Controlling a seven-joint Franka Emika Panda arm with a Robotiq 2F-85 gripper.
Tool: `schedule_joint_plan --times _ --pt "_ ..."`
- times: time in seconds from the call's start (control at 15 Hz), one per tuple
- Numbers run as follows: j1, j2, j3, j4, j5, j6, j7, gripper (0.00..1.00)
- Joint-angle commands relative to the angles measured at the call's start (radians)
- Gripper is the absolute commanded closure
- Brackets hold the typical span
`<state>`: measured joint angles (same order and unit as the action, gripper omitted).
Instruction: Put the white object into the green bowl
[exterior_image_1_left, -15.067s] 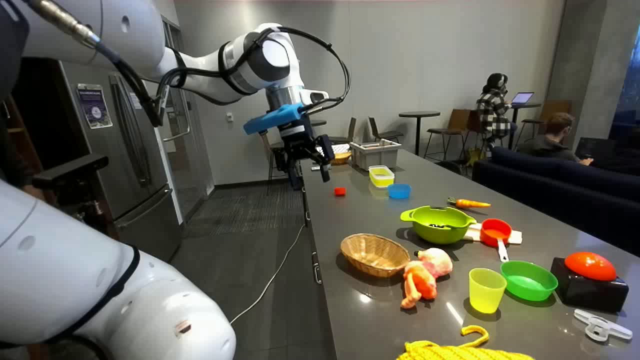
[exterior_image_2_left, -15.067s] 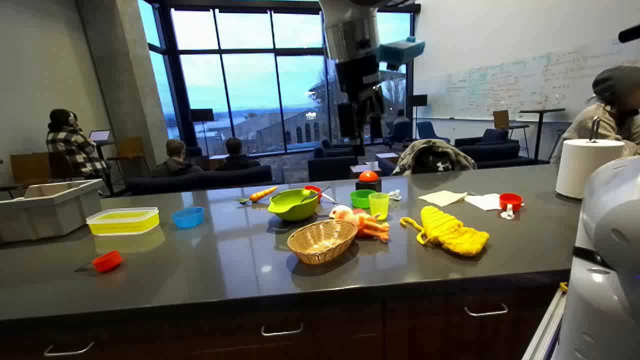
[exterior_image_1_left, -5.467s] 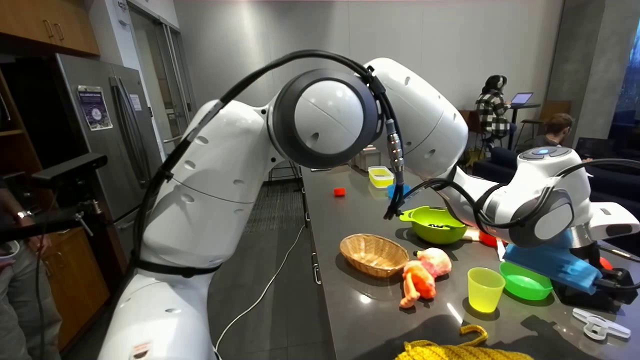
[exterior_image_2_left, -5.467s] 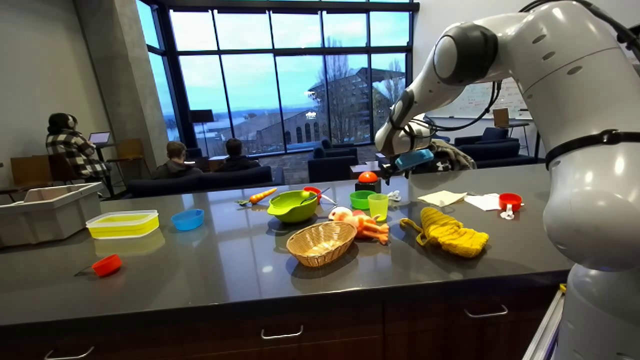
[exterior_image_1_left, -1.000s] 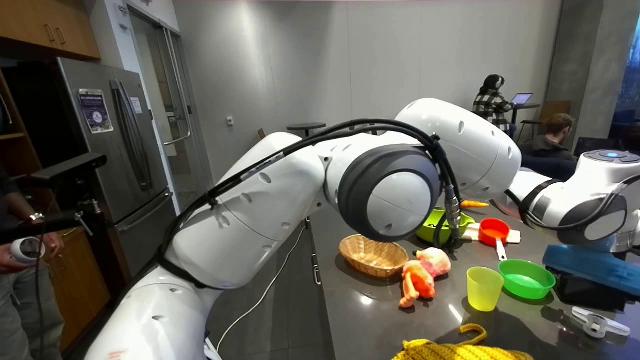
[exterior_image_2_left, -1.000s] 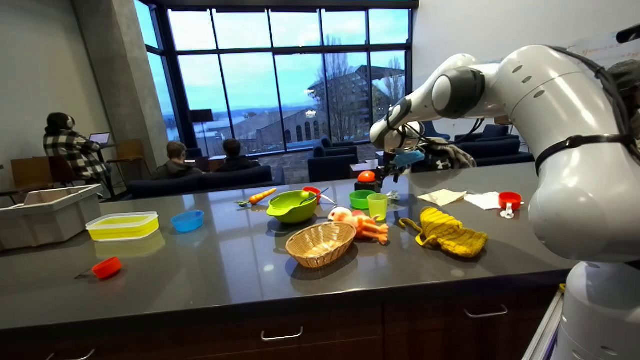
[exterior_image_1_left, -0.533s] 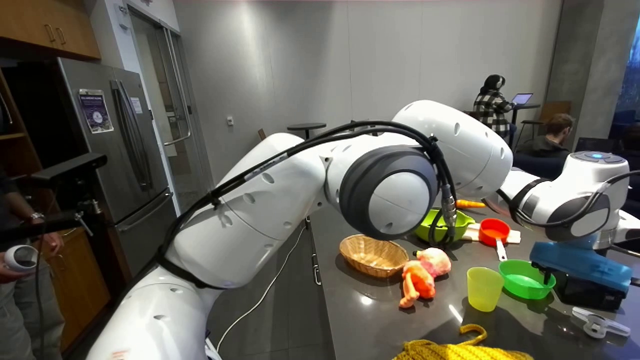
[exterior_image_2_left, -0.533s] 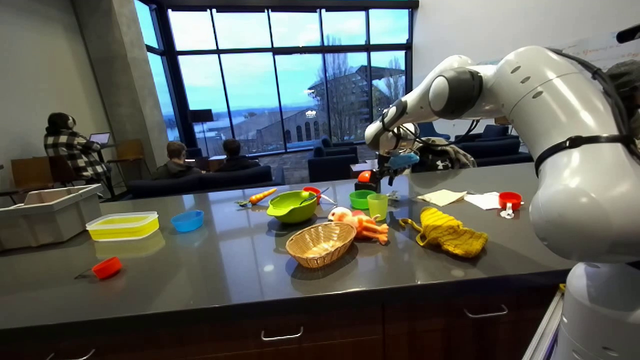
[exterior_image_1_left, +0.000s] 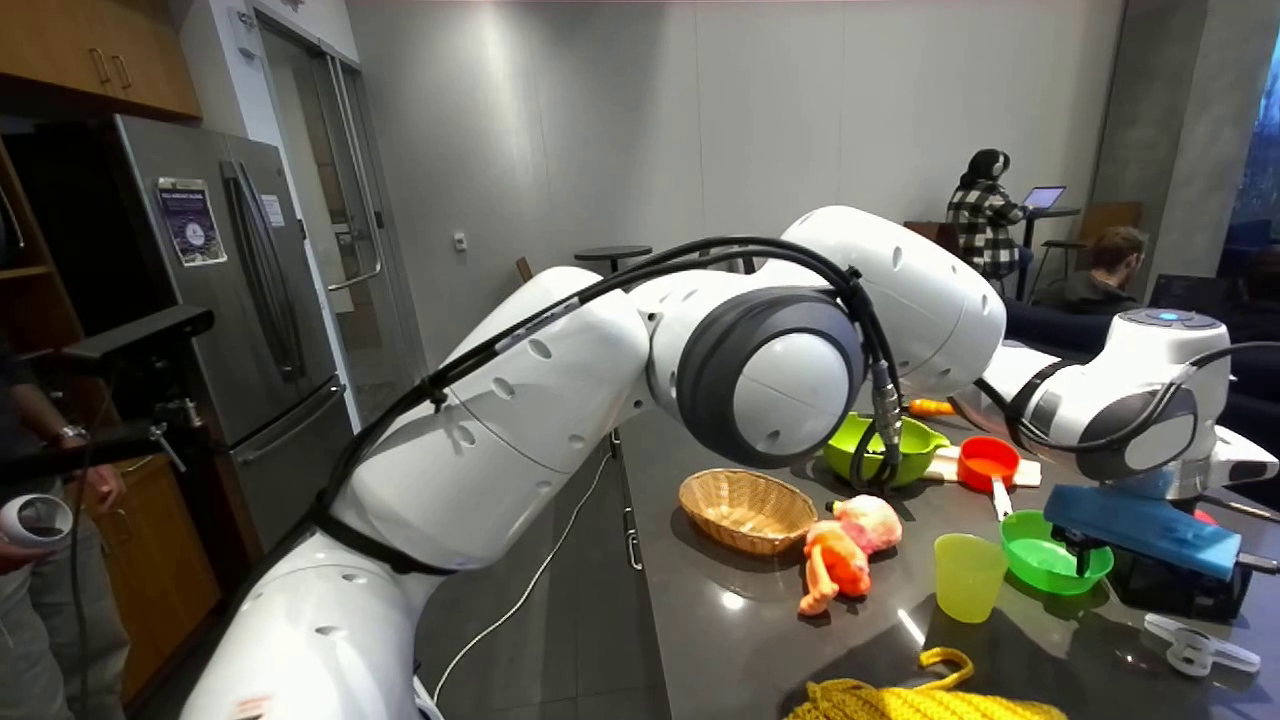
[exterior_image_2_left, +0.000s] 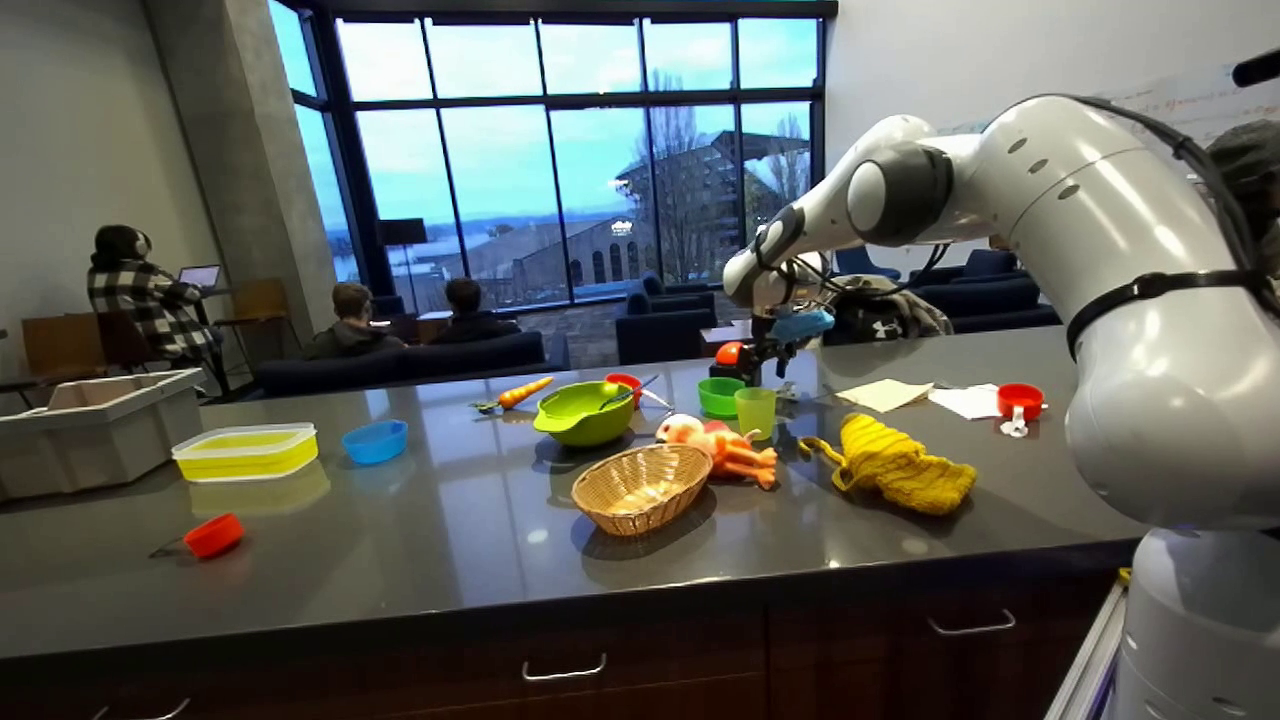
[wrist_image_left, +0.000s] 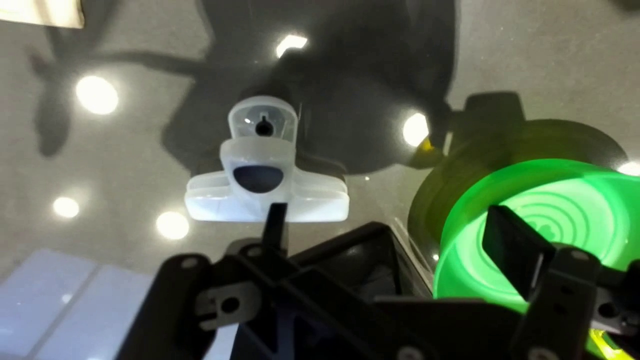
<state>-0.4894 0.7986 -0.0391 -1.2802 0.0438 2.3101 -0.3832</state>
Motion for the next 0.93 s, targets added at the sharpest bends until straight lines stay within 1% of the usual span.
schedule_joint_plan --times 0.0,0.2,0.27,0.87 --pt "0.045 0.023 -0.038 0.037 -0.010 -0.027 0.046 0.00" --pt "0.069 0.036 -0.049 0.060 -0.011 -0.033 0.082 0.00" --pt "0.036 0.003 -0.043 0.007 -0.009 -0.008 0.050 0.00" --pt "0.027 0.003 -0.067 0.011 -0.016 0.015 0.049 0.00"
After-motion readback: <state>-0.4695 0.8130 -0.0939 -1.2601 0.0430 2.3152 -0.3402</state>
